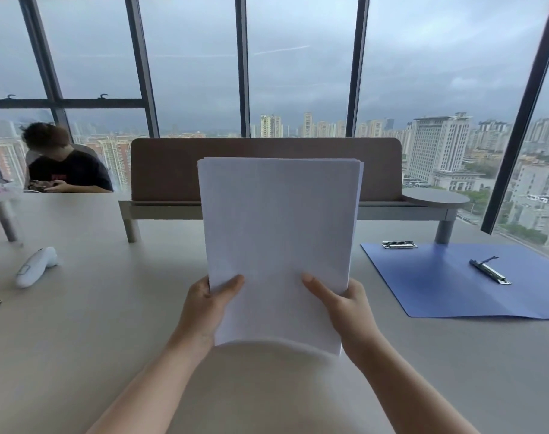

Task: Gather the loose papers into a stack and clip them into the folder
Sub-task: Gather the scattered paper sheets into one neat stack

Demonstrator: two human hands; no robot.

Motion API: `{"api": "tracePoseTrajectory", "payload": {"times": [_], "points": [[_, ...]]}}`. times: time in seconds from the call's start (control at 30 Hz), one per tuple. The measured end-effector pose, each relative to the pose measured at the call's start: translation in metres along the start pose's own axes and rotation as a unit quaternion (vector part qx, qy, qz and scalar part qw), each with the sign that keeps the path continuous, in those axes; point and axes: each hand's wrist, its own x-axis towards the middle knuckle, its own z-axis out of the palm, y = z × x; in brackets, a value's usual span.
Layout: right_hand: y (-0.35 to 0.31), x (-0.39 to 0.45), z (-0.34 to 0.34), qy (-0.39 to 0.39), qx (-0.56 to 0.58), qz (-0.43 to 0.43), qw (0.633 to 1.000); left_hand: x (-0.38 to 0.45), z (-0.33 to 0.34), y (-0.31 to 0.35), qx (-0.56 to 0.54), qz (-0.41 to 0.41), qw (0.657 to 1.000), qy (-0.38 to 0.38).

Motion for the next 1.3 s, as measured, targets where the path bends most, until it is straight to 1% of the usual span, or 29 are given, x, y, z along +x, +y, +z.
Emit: {"api": "tracePoseTrajectory", "payload": {"times": [0.1, 0.17, 0.27, 0.33, 0.4, 0.5, 0.57, 0.63, 0.73, 0.83, 1.0, 1.1, 1.17, 1.23, 1.3], "points": [[0.015, -0.005, -0.001, 0.001, -0.002, 0.024, 1.000, -0.008, -0.002, -0.011, 0.024, -0.013, 0.999, -0.024], [0.024, -0.009, 0.000, 0.003, -0.003, 0.036, 0.999, -0.011, 0.001, -0.019, 0.048, -0.012, 0.999, -0.015], [0.025, -0.005, 0.003, 0.010, -0.014, 0.030, 0.999, -0.007, 0.006, -0.021, 0.037, -0.009, 0.999, 0.013], [0.023, -0.002, 0.001, 0.016, -0.008, 0.031, 0.999, -0.005, 0.007, -0.021, 0.028, -0.008, 0.999, 0.017], [0.026, -0.001, -0.001, 0.015, -0.020, 0.034, 0.999, -0.004, 0.005, -0.020, 0.023, -0.024, 0.999, 0.002], [0.033, -0.002, -0.004, 0.004, -0.059, 0.042, 0.997, -0.004, 0.002, -0.013, 0.048, -0.051, 0.996, -0.052], [0.035, -0.001, -0.005, 0.008, -0.068, 0.051, 0.996, -0.002, 0.000, 0.005, 0.061, -0.035, 0.994, -0.086], [0.035, 0.000, -0.007, 0.003, -0.068, 0.059, 0.996, 0.004, 0.002, 0.033, 0.055, 0.004, 0.992, -0.110], [0.033, 0.000, -0.008, -0.020, -0.059, 0.070, 0.996, 0.014, 0.008, 0.077, 0.052, 0.057, 0.990, -0.117], [0.016, 0.000, -0.007, -0.033, -0.028, 0.059, 0.997, 0.018, 0.015, 0.109, 0.033, 0.093, 0.989, -0.111], [-0.043, 0.004, 0.000, -0.081, 0.020, 0.000, 0.997, 0.015, 0.020, 0.134, -0.002, 0.118, 0.983, -0.141], [-0.085, 0.010, 0.009, -0.090, 0.035, -0.058, 0.994, 0.015, 0.019, 0.144, -0.016, 0.131, 0.973, -0.190], [-0.110, 0.014, 0.012, -0.118, 0.037, -0.098, 0.988, 0.015, 0.019, 0.148, -0.033, 0.131, 0.965, -0.224], [-0.131, 0.015, 0.014, -0.166, 0.041, -0.119, 0.978, 0.015, 0.019, 0.150, -0.052, 0.128, 0.964, -0.227], [-0.142, 0.018, 0.013, -0.202, 0.040, -0.122, 0.971, 0.017, 0.017, 0.149, -0.056, 0.131, 0.964, -0.227]]}}
